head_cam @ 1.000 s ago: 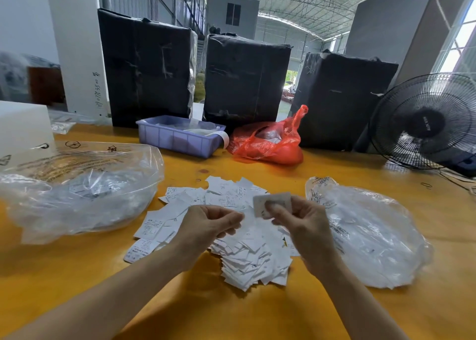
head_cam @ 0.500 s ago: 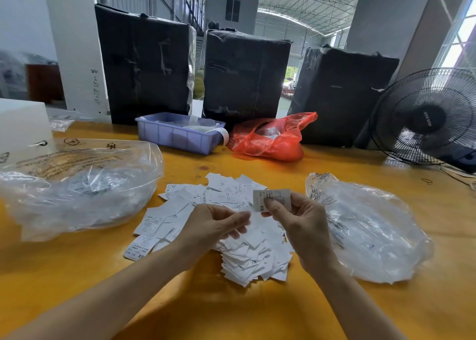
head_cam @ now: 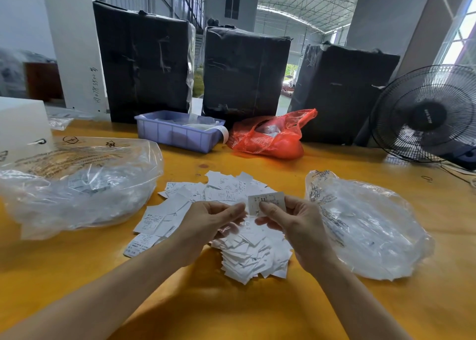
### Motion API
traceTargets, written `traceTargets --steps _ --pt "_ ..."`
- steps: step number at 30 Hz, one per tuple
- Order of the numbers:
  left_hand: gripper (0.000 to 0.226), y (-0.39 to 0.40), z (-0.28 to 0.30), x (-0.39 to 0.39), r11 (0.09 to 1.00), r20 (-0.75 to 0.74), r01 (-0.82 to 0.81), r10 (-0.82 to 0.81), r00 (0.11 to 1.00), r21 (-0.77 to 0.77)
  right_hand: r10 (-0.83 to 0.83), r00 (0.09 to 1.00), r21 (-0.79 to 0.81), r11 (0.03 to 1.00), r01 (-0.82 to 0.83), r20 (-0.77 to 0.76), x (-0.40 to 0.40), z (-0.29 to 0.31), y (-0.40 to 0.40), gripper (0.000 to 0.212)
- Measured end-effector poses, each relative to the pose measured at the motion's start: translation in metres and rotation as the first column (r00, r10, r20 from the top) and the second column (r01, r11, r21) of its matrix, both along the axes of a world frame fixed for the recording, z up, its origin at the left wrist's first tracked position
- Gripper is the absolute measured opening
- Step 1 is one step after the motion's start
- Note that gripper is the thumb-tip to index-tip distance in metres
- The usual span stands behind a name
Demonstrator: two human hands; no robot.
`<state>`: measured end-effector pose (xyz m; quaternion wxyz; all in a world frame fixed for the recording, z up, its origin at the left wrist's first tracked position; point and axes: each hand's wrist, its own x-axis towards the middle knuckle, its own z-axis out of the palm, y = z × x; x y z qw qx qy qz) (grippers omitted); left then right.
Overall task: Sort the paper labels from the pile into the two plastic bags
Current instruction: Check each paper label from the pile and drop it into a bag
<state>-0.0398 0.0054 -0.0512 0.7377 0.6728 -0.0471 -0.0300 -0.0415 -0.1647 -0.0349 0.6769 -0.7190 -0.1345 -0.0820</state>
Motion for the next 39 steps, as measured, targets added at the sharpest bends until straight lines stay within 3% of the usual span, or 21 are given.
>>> traceTargets --steps 6,13,26,34,39 --pt "0.031 0.001 -0.001 -0.001 0.999 -0.023 0.022 -0.022 0.999 0.023 -0.074 0.997 0.193 0.979 0.068 0.024 0.001 0.004 -0.004 0.012" --pt "0.035 -0.001 0.0 -0.001 0.998 -0.03 0.06 -0.061 0.998 -0.011 -0.027 0.99 0.045 0.999 0.021 0.137 0.0 0.0 0.001 0.009" --pt "0.027 -0.001 -0.001 -0.001 0.996 -0.034 0.091 -0.092 0.995 -0.019 0.005 0.982 0.0 1.0 -0.005 0.188 -0.001 -0.002 0.003 0.01" --pt "0.039 -0.001 -0.003 -0.001 0.998 0.006 0.009 -0.009 1.0 -0.057 0.001 0.98 -0.078 0.997 0.015 0.197 -0.001 -0.004 0.004 0.013" --pt "0.019 0.001 -0.002 0.001 0.998 0.022 -0.046 0.047 0.999 -0.047 0.018 0.99 -0.16 0.987 0.004 0.138 0.002 -0.006 0.002 0.006"
